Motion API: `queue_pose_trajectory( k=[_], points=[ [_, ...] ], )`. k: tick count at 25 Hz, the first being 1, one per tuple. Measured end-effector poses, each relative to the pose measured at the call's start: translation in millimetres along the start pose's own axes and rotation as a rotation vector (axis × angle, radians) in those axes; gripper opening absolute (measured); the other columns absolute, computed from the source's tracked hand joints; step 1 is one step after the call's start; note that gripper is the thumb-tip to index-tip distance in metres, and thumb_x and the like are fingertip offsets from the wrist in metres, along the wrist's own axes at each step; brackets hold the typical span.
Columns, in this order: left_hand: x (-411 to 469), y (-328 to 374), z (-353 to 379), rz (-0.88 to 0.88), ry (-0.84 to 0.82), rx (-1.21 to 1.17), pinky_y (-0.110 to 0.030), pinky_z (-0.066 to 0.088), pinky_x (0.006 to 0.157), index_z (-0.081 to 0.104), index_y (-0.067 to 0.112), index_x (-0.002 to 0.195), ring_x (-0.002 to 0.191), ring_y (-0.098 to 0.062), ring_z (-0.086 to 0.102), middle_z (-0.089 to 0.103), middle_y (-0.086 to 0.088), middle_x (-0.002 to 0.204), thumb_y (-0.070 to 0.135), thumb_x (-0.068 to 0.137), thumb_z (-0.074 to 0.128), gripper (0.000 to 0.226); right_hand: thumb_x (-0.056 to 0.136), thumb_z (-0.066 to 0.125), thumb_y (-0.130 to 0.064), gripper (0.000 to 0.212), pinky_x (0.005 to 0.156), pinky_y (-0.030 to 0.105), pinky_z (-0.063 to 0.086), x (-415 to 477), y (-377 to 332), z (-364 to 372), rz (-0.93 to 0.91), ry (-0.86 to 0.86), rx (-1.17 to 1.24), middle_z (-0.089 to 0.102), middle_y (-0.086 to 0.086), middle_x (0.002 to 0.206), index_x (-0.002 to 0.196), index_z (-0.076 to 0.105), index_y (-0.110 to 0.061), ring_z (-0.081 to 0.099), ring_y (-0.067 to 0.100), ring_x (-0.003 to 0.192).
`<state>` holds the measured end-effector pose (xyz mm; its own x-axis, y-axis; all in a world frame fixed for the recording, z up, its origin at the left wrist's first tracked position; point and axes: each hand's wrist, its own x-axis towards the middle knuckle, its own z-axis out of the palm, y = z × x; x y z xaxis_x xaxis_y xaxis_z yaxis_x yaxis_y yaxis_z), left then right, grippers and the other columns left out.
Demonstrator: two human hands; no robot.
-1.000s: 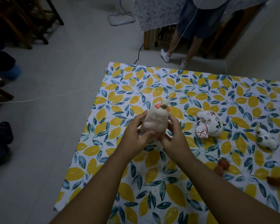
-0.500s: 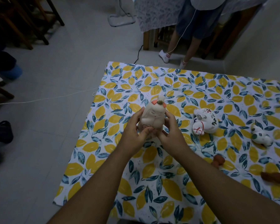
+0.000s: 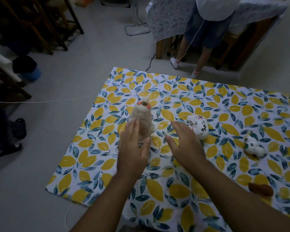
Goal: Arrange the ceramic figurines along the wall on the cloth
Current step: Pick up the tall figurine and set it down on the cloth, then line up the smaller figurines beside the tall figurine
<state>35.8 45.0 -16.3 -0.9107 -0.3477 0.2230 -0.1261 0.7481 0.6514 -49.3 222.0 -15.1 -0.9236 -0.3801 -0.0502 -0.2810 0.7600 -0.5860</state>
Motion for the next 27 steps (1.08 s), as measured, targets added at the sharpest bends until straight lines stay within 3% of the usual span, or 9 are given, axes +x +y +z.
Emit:
queue_pose_trajectory(
  k=[4, 7, 12, 15, 18, 22, 24, 27],
  points=[
    [-23, 48, 41, 0.031, -0.102, 0.055, -0.034, 0.006, 0.120, 0.021, 0.020, 0.155, 0.149, -0.009, 0.003, 0.018, 0.003, 0.163, 0.048, 0.100, 0.042, 0.065, 0.101, 0.046, -0.050, 0.061, 0.124, 0.047, 0.018, -21, 48, -34, -0.027, 0.008, -0.111, 0.031, -0.003, 0.165, 0.156, 0.033, -0.026, 0.018, 0.017, 0.154],
    [-20, 78, 84, 0.053, -0.185, 0.081, -0.035, 0.003, 0.121, 0.021, 0.020, 0.155, 0.150, -0.010, 0.003, 0.018, 0.004, 0.163, 0.052, 0.100, 0.038, 0.065, 0.102, 0.046, -0.048, 0.059, 0.123, 0.047, 0.018, -31, 92, -58, 0.014, 0.002, -0.177, 0.033, 0.000, 0.164, 0.155, 0.035, -0.023, 0.021, 0.020, 0.154],
    [21, 104, 154, -0.032, -0.288, 0.110, -0.040, 0.017, 0.119, 0.034, 0.014, 0.150, 0.147, -0.020, 0.022, 0.034, -0.005, 0.157, 0.046, 0.101, 0.040, 0.059, 0.107, 0.040, -0.032, 0.048, 0.121, 0.050, 0.023, -28, 184, -98, 0.176, 0.036, -0.314, 0.037, 0.006, 0.162, 0.153, 0.040, -0.019, 0.027, 0.025, 0.151],
    [50, 103, 185, -0.138, -0.279, 0.116, -0.046, 0.029, 0.114, 0.038, 0.008, 0.147, 0.140, -0.030, 0.034, 0.042, -0.014, 0.151, 0.040, 0.102, 0.041, 0.055, 0.106, 0.042, -0.022, 0.045, 0.117, 0.051, 0.031, -21, 235, -115, 0.335, 0.076, -0.275, 0.041, 0.010, 0.159, 0.151, 0.044, -0.018, 0.033, 0.029, 0.147],
    [64, 94, 201, -0.280, -0.312, 0.129, -0.051, 0.032, 0.111, 0.027, 0.010, 0.151, 0.141, -0.033, 0.031, 0.036, -0.017, 0.154, 0.052, 0.096, 0.049, 0.073, 0.105, 0.046, -0.026, 0.049, 0.114, 0.052, 0.036, -17, 264, -117, 0.476, 0.065, -0.146, 0.037, 0.011, 0.160, 0.153, 0.039, -0.024, 0.034, 0.033, 0.146],
    [71, 100, 212, -0.345, -0.391, 0.069, -0.053, 0.023, 0.114, 0.007, 0.035, 0.155, 0.149, -0.030, 0.013, 0.014, -0.010, 0.164, 0.077, 0.077, 0.056, 0.102, 0.099, 0.057, -0.038, 0.057, 0.114, 0.052, 0.035, -15, 270, -108, 0.485, 0.009, 0.058, 0.037, 0.007, 0.160, 0.152, 0.039, -0.029, 0.034, 0.031, 0.144],
    [76, 113, 218, -0.343, -0.369, -0.098, -0.053, 0.031, 0.112, 0.007, 0.039, 0.154, 0.147, -0.028, 0.019, 0.018, -0.007, 0.163, 0.066, 0.077, 0.067, 0.102, 0.098, 0.059, -0.040, 0.056, 0.114, 0.052, 0.035, -12, 263, -102, 0.437, -0.015, 0.093, 0.039, 0.007, 0.158, 0.150, 0.043, -0.028, 0.035, 0.030, 0.144],
    [86, 139, 224, -0.264, -0.381, -0.301, -0.048, 0.048, 0.100, 0.012, 0.028, 0.156, 0.135, -0.026, 0.042, 0.034, -0.008, 0.155, 0.029, 0.081, 0.077, 0.099, 0.099, 0.058, -0.028, 0.056, 0.112, 0.047, 0.036, -5, 249, -90, 0.392, -0.029, 0.115, 0.038, 0.009, 0.155, 0.151, 0.039, -0.021, 0.035, 0.031, 0.141]
  ],
)
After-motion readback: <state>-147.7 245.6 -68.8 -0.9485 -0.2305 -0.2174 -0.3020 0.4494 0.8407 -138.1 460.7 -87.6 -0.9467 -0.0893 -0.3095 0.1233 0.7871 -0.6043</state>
